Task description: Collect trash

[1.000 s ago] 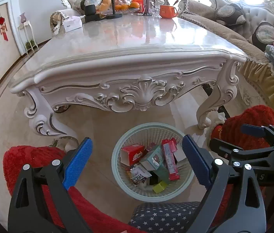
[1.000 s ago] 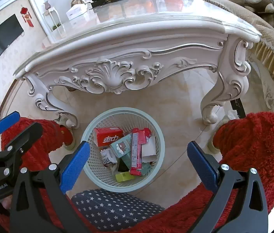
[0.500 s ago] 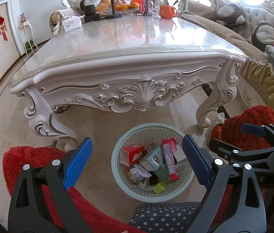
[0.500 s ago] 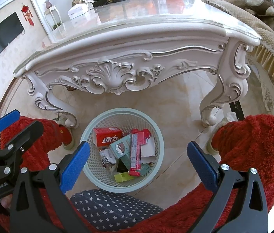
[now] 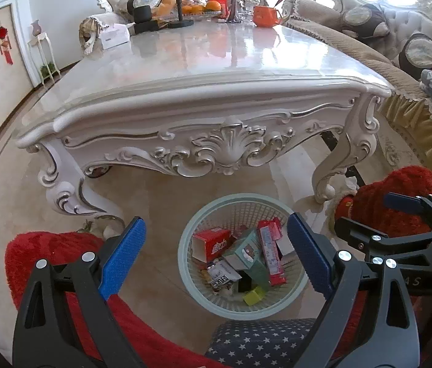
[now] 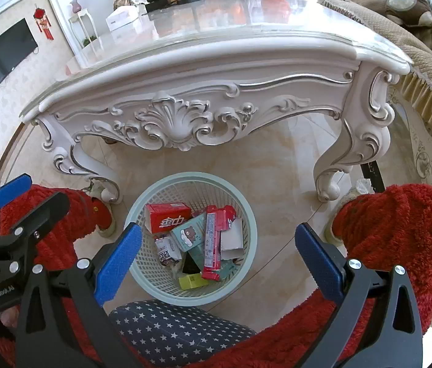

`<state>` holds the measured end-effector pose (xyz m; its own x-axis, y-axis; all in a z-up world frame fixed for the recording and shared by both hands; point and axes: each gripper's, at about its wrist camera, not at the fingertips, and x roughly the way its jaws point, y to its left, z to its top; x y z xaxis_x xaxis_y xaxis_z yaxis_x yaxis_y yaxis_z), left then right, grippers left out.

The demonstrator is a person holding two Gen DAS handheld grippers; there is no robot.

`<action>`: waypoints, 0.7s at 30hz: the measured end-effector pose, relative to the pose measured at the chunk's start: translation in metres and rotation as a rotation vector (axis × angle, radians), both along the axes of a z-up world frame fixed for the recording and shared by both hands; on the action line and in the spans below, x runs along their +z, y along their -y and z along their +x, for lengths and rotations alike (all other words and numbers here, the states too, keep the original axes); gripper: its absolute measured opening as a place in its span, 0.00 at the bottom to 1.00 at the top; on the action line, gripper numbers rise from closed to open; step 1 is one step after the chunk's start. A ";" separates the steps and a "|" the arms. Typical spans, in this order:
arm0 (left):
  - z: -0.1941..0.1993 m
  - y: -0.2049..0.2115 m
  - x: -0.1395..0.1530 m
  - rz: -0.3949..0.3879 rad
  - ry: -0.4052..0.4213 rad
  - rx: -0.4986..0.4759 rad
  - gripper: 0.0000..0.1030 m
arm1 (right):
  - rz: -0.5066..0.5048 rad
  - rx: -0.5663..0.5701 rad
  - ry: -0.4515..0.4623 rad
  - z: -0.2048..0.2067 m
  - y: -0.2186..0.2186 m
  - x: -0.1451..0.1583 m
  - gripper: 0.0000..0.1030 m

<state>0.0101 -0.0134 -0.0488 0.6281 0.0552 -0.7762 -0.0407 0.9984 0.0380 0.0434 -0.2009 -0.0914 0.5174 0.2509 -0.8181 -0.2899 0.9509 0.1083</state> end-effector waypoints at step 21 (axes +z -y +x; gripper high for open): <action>0.010 -0.011 -0.006 -0.025 0.005 0.019 0.88 | -0.023 -0.011 -0.027 0.006 -0.002 -0.013 0.93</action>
<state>0.0204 -0.0020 -0.0544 0.6309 0.0475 -0.7744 -0.0595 0.9981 0.0127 0.0495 -0.1987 -0.1039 0.4975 0.2262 -0.8375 -0.2768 0.9563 0.0939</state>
